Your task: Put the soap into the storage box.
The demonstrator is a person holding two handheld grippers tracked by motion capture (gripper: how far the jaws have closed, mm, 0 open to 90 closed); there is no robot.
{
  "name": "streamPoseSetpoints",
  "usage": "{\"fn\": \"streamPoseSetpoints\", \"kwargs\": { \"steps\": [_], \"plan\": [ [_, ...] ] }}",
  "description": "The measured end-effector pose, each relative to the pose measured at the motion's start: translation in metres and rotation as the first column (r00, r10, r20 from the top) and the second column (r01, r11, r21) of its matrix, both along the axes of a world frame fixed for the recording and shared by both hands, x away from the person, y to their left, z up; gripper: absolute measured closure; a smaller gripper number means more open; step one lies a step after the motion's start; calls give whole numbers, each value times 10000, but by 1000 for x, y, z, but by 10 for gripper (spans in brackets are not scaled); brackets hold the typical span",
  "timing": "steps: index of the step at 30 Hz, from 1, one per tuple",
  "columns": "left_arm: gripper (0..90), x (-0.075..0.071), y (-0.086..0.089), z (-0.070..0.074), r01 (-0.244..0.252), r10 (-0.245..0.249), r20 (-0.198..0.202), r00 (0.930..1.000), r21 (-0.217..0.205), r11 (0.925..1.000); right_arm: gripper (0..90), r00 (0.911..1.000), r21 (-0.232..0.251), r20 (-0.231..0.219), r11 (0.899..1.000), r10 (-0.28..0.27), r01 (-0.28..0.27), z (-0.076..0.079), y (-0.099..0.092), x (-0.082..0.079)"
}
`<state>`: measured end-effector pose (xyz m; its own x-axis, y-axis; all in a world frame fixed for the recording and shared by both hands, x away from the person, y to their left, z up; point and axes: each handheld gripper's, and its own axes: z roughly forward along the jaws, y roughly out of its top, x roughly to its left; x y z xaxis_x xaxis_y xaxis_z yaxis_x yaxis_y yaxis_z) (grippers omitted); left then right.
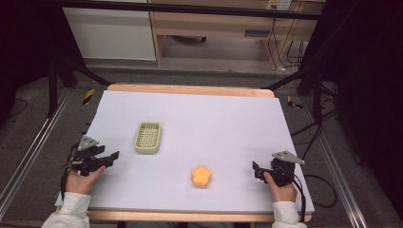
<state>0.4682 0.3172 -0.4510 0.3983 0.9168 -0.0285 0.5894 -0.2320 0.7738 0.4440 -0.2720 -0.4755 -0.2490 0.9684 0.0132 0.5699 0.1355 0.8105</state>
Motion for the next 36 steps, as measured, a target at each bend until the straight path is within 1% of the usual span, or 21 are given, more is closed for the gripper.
{"fn": "streamPoseSetpoints", "kwargs": {
  "steps": [1, 2, 4, 7, 8, 10, 11, 12, 13, 14, 15, 16, 17, 18, 21, 26, 28, 29, 30, 31, 36],
  "plan": [
    [361, 0, -2, 1, 222, -222, -204, 9995, -34, 9997, 61, 10000, -24, -26, 10000, -4, 4, 0, 0, 0],
    [360, 0, -7, 2, 492, -487, -330, 9983, 155, 9987, 57, 10000, -11, -23, 10000, -30, 30, 0, 0, 0],
    [360, 0, -13, 4, 744, -731, -426, 9964, 301, 9968, 56, 9999, -86, -116, 9999, 74, -75, -2, 0, 1],
    [353, -1, -24, 8, 1248, -1228, -523, 9911, 370, 9915, 56, 9995, -231, -255, 9996, 164, -170, -4, 1, 2],
    [346, -2, -30, 11, 1527, -1499, -659, 9865, 393, 9875, 56, 9993, -244, -283, 9994, 245, -251, -4, 1, 2],
    [342, -3, -34, 12, 1633, -1604, -675, 9847, 406, 9857, 55, 9991, -196, -326, 9994, 279, -285, -4, 1, 2],
    [337, -4, -37, 13, 1766, -1734, -664, 9826, 469, 9832, 55, 9988, -146, -364, 9994, 324, -329, -4, 2, 2],
    [329, -6, -44, 17, 2054, -2016, -628, 9774, 603, 9768, 54, 9990, -108, -280, 9993, 343, -346, -4, 2, 2],
    [326, -6, -44, 17, 2054, -2016, -628, 9774, 603, 9768, 54, 9990, -108, -280, 9993, 343, -346, -4, 2, 2],
    [324, -8, -51, 20, 2233, -2202, -506, 9741, 656, 9725, 43, 9996, -76, -98, 9997, 248, -249, -3, 2, 1],
    [323, -8, -51, 20, 2233, -2202, -506, 9741, 656, 9725, 43, 9996, -76, -98, 9997, 248, -249, -3, 2, 1],
    [322, -9, -57, 22, 2403, -2375, -466, 9703, 703, 9681, 42, 10000, -54, 28, 9999, 94, -94, -2, 2, 1],
    [321, -9, -57, 22, 2403, -2375, -466, 9703, 703, 9681, 42, 10000, -54, 28, 9999, 94, -94, -2, 2, 1],
    [321, -11, -63, 24, 2570, -2542, -444, 9661, 779, 9633, 42, 9999, -170, 121, 9999, -12, 14, -3, 2, 1],
    [321, -12, -69, 24, 2699, -2671, -448, 9626, 793, 9596, 42, 9995, -201, 242, 9996, -196, 201, -4, 3, 0],
    [321, -13, -85, 24, 3107, -3065, -569, 9502, 935, 9459, 42, 9969, -128, 555, 9983, -556, 564, -6, 5, -1],
    [320, -14, -93, 25, 3304, -3259, -592, 9436, 999, 9385, 42, 9935, -68, 842, 9969, -770, 778, -6, 5, -2],
    [320, -14, -93, 25, 3304, -3259, -592, 9436, 999, 9385, 42, 9935, -68, 842, 9969, -770, 778, -6, 5, -2],
    [320, -15, -98, 27, 3472, -3421, -639, 9375, 1033, 9321, 41, 9920, -35, 937, 9963, -850, 857, -6, 5, -3],
    [320, -15, -98, 27, 3472, -3421, -639, 9375, 1033, 9321, 41, 9920, -35, 937, 9963, -850, 857, -6, 5, -3],
    [318, -15, -111, 27, 3977, -3899, -830, 9171, 1230, 9092, 39, 9934, 53, 822, 9968, -797, 795, -9, 7, -3]
  ]
}}
